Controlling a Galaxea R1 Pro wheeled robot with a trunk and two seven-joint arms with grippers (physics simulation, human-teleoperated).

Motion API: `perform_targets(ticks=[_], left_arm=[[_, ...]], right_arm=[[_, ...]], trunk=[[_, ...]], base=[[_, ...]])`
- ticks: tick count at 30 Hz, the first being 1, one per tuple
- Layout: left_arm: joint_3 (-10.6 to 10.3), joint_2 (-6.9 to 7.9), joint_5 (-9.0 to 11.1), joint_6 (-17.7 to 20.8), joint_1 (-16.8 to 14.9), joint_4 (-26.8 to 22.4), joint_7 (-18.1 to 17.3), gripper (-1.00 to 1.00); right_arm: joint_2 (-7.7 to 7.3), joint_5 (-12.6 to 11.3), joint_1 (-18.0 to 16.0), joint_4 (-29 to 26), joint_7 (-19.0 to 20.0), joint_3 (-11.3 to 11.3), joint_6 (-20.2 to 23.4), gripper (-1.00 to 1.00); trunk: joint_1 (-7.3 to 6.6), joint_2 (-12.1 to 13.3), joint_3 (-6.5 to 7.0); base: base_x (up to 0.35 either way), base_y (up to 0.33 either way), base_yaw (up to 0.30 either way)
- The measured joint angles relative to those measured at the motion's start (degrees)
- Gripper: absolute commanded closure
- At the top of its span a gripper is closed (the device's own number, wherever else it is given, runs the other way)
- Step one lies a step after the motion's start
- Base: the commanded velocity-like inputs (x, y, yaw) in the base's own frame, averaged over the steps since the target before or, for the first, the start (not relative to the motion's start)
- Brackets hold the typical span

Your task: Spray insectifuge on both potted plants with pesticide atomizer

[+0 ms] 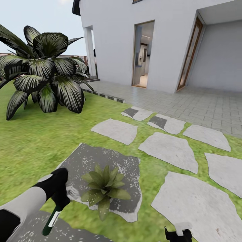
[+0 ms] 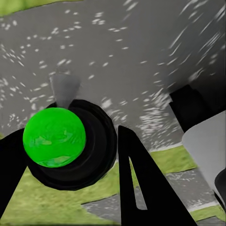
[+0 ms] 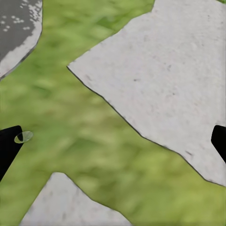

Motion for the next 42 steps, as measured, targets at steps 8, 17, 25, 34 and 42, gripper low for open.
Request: perform_targets(ticks=[8, 17, 25, 34, 42], left_arm=[[0.3, -0.34, 0.1, 0.1, 0.0, -0.8, 0.2, 1.00], [0.4, -0.66, 0.2, 0.3, -0.3, -3.5, 2.4, 1.00], [0.5, -0.88, 0.5, 0.5, -1.2, -7.1, 1.9, 1.00], [0.7, 0.15, 0.2, 0.4, -1.1, -7.1, 2.2, 1.00], [0.6, 0.21, 0.2, 0.2, 1.0, -6.2, 2.5, 1.00]], right_arm=[[0.00, 0.0, 0.0, 0.0, 0.0, 0.0, 0.0, -1.00], [0.03, 0.1, 0.0, 0.0, 0.0, 0.0, 0.0, -1.00], [0.03, 0.1, 0.0, 0.0, 0.0, 0.0, 0.0, -1.00], [0.00, 0.1, 0.0, 0.0, 0.0, 0.0, 0.0, -1.00], [0.04, 0.1, 0.0, 0.1, 0.0, 0.1, 0.0, -1.00]], trunk=[[-0.03, 0.0, 0.00], [0.00, 0.0, 0.00], [0.00, 0.0, 0.00], [0.00, 0.0, 0.00], [0.00, 0.0, 0.00]], base=[[0.113, 0.000, 0.000], [0.035, 0.000, 0.000], [0.000, 0.000, 0.000], [0.000, 0.000, 0.000], [0.000, 0.000, 0.000]])
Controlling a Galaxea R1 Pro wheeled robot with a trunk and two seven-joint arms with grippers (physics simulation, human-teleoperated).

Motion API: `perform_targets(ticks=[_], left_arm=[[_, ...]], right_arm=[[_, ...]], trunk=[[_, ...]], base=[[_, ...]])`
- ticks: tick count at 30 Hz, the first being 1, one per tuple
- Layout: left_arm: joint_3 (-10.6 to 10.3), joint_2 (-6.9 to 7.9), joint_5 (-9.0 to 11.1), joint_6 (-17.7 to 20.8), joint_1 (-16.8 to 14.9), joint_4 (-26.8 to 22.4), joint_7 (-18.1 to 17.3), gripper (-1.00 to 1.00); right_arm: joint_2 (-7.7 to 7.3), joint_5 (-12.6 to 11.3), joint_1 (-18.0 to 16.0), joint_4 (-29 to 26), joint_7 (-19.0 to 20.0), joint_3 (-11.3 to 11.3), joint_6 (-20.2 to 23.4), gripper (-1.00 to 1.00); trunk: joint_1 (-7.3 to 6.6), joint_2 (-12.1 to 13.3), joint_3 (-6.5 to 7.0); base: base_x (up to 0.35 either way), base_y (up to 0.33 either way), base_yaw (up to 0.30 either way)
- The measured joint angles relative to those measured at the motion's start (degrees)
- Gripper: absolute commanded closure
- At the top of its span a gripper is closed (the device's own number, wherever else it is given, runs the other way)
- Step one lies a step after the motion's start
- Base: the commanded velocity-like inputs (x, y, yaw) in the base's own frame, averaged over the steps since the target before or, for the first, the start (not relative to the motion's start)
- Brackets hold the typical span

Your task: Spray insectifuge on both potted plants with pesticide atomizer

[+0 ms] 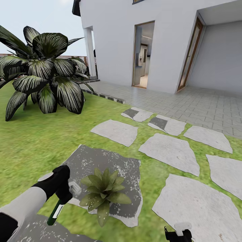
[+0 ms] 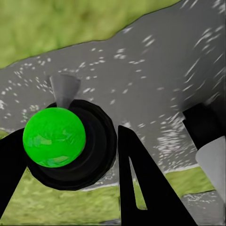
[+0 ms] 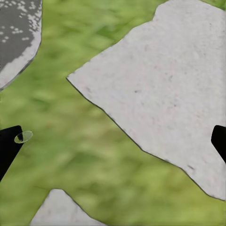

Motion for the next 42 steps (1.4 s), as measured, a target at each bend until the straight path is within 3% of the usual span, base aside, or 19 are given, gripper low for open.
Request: perform_targets(ticks=[7, 12, 17, 34, 38, 42], left_arm=[[0.0, 1.60, 0.3, -0.1, 2.0, 0.6, 0.1, 1.00], [0.0, 1.09, 0.9, -0.1, 3.1, 1.6, 0.1, 1.00], [0.0, -0.36, 1.6, 0.1, 3.2, 2.5, -0.4, 1.00], [-0.4, -0.57, 0.6, -0.1, 3.2, 2.8, 0.5, 1.00], [-0.3, -1.16, 0.6, 0.0, 2.9, 2.7, 1.8, 1.00], [-0.3, -3.58, 0.7, 0.3, 2.3, 2.6, 2.3, 1.00]], right_arm=[[0.02, 0.0, 0.0, 0.0, 0.0, 0.0, 0.0, -1.00], [0.02, 0.0, 0.0, 0.0, 0.0, 0.0, 0.0, -1.00], [0.02, 0.0, 0.0, 0.0, 0.0, 0.0, 0.0, -1.00], [0.02, 0.0, 0.0, 0.0, 0.0, 0.0, 0.0, -1.00], [0.02, 0.0, 0.0, 0.0, 0.0, 0.0, 0.0, -1.00], [0.02, 0.0, 0.0, 0.0, 0.0, 0.0, 0.0, -1.00]], trunk=[[0.00, 0.0, 0.00], [0.00, 0.0, 0.00], [0.00, 0.0, 0.00], [-0.01, 0.0, 0.00], [0.00, 0.0, 0.01], [0.00, 0.0, 0.00]], base=[[0.000, 0.000, 0.000], [0.000, 0.000, 0.000], [0.000, 0.000, 0.000], [0.082, 0.094, 0.000], [0.004, 0.005, 0.000], [0.000, 0.000, 0.000]])
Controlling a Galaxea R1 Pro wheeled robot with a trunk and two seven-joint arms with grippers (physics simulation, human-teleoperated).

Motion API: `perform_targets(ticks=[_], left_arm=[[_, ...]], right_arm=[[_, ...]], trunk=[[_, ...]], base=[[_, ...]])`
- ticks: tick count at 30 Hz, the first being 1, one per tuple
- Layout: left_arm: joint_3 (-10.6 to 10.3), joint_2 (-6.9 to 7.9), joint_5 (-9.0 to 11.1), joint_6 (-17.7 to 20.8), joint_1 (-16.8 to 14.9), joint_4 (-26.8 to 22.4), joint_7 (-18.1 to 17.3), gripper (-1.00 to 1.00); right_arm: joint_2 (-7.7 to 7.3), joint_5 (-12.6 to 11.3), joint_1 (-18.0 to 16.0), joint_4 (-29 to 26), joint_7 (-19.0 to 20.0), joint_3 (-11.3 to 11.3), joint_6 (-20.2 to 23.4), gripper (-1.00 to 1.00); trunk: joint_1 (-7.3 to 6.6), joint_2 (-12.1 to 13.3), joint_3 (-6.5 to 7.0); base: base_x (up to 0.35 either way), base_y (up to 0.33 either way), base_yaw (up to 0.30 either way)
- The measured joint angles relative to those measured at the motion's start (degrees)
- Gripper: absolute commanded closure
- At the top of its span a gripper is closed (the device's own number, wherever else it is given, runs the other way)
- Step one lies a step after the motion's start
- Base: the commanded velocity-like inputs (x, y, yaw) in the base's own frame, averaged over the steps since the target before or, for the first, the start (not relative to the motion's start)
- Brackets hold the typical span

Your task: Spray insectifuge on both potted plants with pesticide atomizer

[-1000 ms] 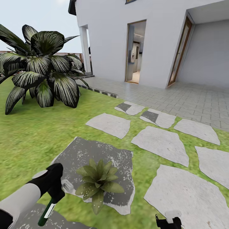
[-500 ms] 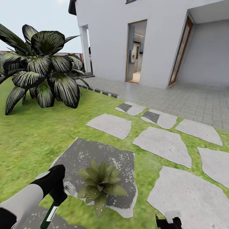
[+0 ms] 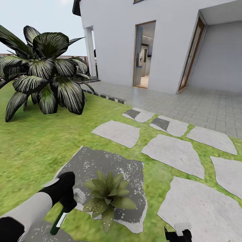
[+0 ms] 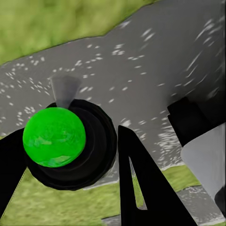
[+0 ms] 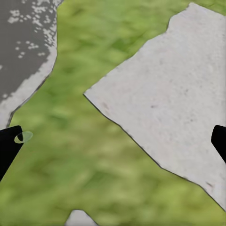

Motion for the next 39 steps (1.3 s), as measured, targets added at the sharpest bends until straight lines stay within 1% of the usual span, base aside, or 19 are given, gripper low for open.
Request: perform_targets(ticks=[3, 7, 12, 16, 17, 18, 20, 22, 29, 33, 37, 39], left_arm=[[-0.1, -1.04, -0.3, 0.0, -0.1, 0.1, 0.2, 1.00], [-0.1, -0.79, -0.4, -0.2, 0.5, 0.1, 1.5, 1.00], [-0.1, -0.56, -0.4, -0.3, 0.7, 0.1, 1.7, 1.00], [-0.1, 0.16, -0.5, -0.2, 0.7, 0.8, 2.4, 1.00], [-0.1, 0.52, -0.6, -0.2, 0.7, 0.9, 2.4, 1.00], [-0.1, 1.33, -0.8, -0.4, 0.7, 1.0, 2.5, 1.00], [-0.1, 2.40, -0.6, -0.4, 0.8, 1.1, 2.6, 1.00], [-0.1, 2.76, -0.4, -0.3, 0.8, 1.1, 2.7, 1.00], [0.0, 2.38, -0.3, -0.3, 0.9, 1.1, 2.9, 1.00], [0.2, 2.16, -0.3, -0.2, 0.7, 0.3, 3.0, 1.00], [0.2, 1.50, -0.2, 0.1, -0.2, 0.0, 3.0, 1.00], [0.2, 0.82, -0.2, 0.1, -1.3, 0.0, 3.0, 1.00]], right_arm=[[0.00, 0.0, 0.0, 0.0, 0.0, 0.0, 0.0, -1.00], [0.00, 0.0, 0.0, -0.1, 0.0, 0.0, 0.0, -1.00], [0.00, 0.0, 0.0, -0.1, 0.0, 0.0, 0.0, -1.00], [0.00, -0.1, 0.0, -0.1, 0.0, 0.0, 0.0, -1.00], [0.00, -0.1, 0.0, -0.1, 0.0, 0.0, 0.0, -1.00], [-0.01, 0.0, 0.0, -0.1, 0.0, 0.0, 0.0, -1.00], [-0.07, 0.0, 0.0, -0.1, 0.0, -0.1, 0.0, -1.00], [-0.08, 0.0, 0.0, -0.1, 0.0, -0.1, 0.0, -1.00], [-0.09, 0.0, 0.0, -0.1, 0.0, -0.1, 0.0, -1.00], [-0.09, 0.0, 0.0, -0.1, 0.0, -0.1, 0.0, -1.00], [-0.09, 0.0, 0.0, -0.1, 0.0, -0.2, 0.0, -1.00], [-0.09, 0.0, 0.0, -0.1, 0.0, -0.1, 0.0, -1.00]], trunk=[[0.00, 0.0, 0.00], [0.00, 0.0, 0.00], [0.00, 0.0, -0.04], [0.00, 0.0, -0.07], [0.00, 0.0, -0.07], [0.00, 0.0, -0.07], [0.00, 0.0, -0.07], [0.00, 0.0, -0.07], [0.00, 0.0, -0.07], [0.00, 0.0, -0.07], [0.00, 0.0, -0.07], [0.00, 0.0, -0.07]], base=[[0.000, 0.000, 0.000], [0.000, 0.000, 0.000], [0.000, 0.000, 0.000], [0.000, 0.000, 0.000], [0.000, 0.000, 0.000], [0.000, 0.000, 0.000], [0.000, 0.000, 0.000], [0.000, 0.000, 0.000], [0.000, 0.000, 0.000], [0.000, 0.000, 0.000], [0.000, 0.000, 0.000], [0.000, 0.000, 0.000]])
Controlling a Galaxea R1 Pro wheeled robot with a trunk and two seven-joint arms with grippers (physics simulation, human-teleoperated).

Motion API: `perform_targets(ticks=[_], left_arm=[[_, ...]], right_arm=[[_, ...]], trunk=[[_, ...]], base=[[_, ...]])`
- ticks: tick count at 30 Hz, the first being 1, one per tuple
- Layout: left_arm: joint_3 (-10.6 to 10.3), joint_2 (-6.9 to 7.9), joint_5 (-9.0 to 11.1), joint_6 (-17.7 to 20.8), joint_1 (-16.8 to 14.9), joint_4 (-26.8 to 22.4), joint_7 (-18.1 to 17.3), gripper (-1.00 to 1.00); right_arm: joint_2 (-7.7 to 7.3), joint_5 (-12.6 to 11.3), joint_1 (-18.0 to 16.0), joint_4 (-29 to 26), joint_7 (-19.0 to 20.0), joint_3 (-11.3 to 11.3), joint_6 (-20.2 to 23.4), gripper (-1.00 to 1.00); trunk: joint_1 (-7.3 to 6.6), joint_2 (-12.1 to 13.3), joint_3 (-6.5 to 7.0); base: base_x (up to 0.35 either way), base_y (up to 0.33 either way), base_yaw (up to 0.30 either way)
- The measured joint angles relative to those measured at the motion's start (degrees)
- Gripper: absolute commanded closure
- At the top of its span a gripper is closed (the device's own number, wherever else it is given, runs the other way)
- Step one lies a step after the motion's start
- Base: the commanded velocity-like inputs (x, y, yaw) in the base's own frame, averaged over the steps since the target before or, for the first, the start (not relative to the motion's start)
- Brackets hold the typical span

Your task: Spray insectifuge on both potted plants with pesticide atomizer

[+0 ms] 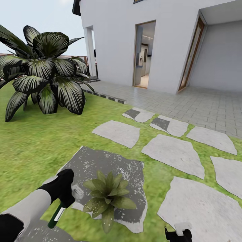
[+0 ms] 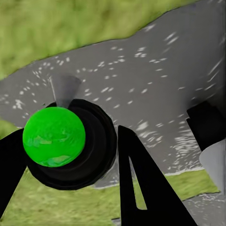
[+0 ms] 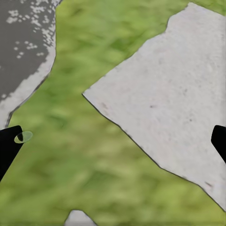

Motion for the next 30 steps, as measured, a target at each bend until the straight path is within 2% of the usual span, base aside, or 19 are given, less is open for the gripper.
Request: perform_targets(ticks=[6, 11, 18, 22, 30], left_arm=[[0.0, -0.46, 0.0, 0.1, -3.6, 0.0, -0.2, 1.00], [0.1, -1.04, 0.2, -0.2, -3.0, 0.1, -0.5, 1.00], [0.4, -0.99, 0.5, 0.0, -3.0, 0.1, -0.4, 1.00], [2.1, -1.01, 0.5, 0.0, -3.7, 0.1, -0.7, 1.00], [2.3, -1.00, 0.2, -0.2, -3.7, 0.1, -2.2, 1.00]], right_arm=[[0.00, 0.0, 0.0, 0.0, 0.0, 0.0, 0.0, -1.00], [0.00, 0.0, 0.0, 0.0, 0.0, 0.0, 0.0, -1.00], [0.00, 0.0, 0.0, 0.1, 0.0, 0.0, 0.0, -1.00], [0.00, 0.0, 0.0, 0.1, 0.0, 0.1, 0.0, -1.00], [0.02, 0.0, 0.0, 0.0, 0.0, 0.1, 0.0, -1.00]], trunk=[[0.00, 0.0, 0.00], [0.00, 0.0, -0.01], [0.00, 0.0, 0.00], [0.00, 0.0, 0.00], [0.01, 0.0, 0.00]], base=[[0.000, 0.000, 0.000], [0.000, 0.000, 0.000], [0.000, 0.000, 0.000], [0.000, 0.000, 0.000], [-0.026, -0.022, 0.000]])
